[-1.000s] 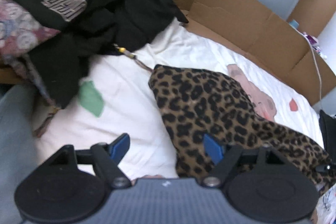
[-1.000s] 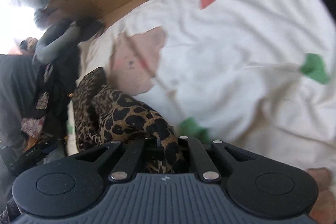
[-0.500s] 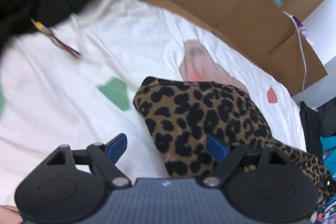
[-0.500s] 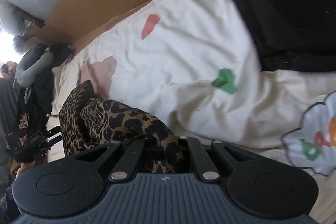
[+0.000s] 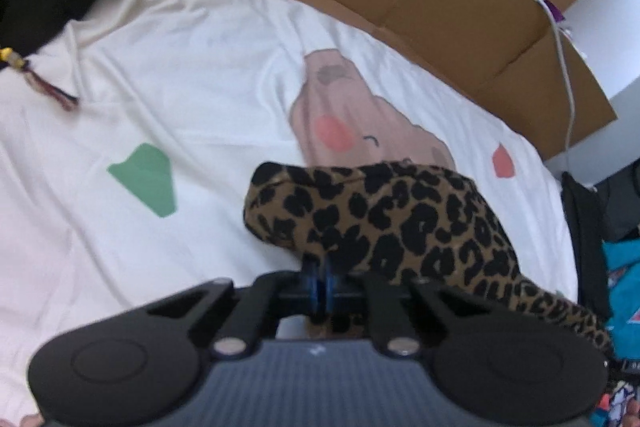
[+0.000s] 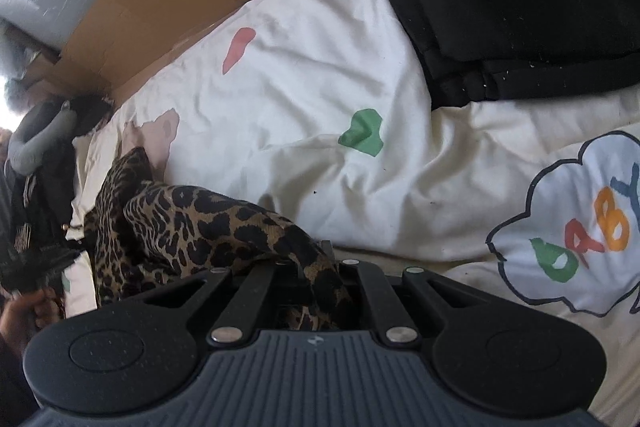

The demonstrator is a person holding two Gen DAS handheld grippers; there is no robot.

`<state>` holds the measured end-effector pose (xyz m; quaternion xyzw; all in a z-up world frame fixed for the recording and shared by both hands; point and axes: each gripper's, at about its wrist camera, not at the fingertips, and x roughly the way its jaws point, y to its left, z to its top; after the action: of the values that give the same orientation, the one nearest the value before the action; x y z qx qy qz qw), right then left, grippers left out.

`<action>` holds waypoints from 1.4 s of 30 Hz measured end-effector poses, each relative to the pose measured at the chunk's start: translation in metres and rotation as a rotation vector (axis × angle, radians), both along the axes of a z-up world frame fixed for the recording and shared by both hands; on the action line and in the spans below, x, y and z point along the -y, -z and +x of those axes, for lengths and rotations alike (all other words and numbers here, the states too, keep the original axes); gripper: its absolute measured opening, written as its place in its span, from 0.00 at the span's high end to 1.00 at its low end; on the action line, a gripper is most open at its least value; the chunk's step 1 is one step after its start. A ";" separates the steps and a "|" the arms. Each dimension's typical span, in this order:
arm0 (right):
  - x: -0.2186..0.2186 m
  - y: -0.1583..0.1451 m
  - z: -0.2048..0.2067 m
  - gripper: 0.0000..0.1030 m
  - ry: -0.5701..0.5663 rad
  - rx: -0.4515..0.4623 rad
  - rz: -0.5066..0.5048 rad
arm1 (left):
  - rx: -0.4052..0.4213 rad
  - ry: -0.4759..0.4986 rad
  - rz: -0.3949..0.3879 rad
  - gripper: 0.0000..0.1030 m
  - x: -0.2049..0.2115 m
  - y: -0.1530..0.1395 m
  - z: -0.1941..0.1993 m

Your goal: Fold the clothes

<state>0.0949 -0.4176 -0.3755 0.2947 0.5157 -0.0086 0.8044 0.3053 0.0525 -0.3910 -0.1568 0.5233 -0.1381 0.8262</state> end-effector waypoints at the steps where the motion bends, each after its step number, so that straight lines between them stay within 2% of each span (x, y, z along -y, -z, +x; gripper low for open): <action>1: 0.000 0.000 -0.001 1.00 -0.005 -0.001 -0.005 | 0.010 -0.001 0.008 0.97 -0.002 -0.006 -0.003; 6: -0.003 0.001 -0.007 0.99 -0.036 -0.030 -0.049 | 0.041 -0.026 0.034 0.98 -0.022 -0.038 -0.025; 14: -0.010 0.003 -0.024 0.97 -0.071 -0.080 -0.067 | 0.013 -0.111 0.106 0.98 -0.079 -0.075 -0.089; 17: -0.012 -0.001 -0.029 0.88 -0.082 -0.094 -0.097 | -0.008 -0.142 0.118 0.98 -0.094 -0.081 -0.111; 21: -0.012 -0.011 -0.035 0.60 -0.089 -0.099 -0.154 | -0.027 -0.183 0.130 0.98 -0.110 -0.086 -0.135; 23: -0.010 -0.016 -0.038 0.53 -0.092 -0.102 -0.183 | -0.039 -0.196 0.136 0.98 -0.117 -0.088 -0.145; 28: -0.006 -0.026 -0.040 0.16 -0.077 -0.094 -0.212 | -0.095 -0.213 0.151 0.98 -0.128 -0.079 -0.169; 31: -0.010 -0.029 -0.036 0.10 -0.090 -0.079 -0.248 | -0.143 -0.241 0.155 0.98 -0.132 -0.066 -0.183; 35: -0.024 -0.031 -0.027 0.10 -0.137 -0.064 -0.266 | -0.206 -0.276 0.148 0.98 -0.132 -0.051 -0.199; 42: -0.051 -0.036 -0.015 0.09 -0.220 -0.039 -0.299 | -0.265 -0.288 0.171 0.97 -0.134 -0.041 -0.209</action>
<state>0.0796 -0.3664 -0.3392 0.1133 0.5534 -0.0028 0.8252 0.0966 0.1863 -0.3499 -0.1761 0.6092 0.0480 0.7717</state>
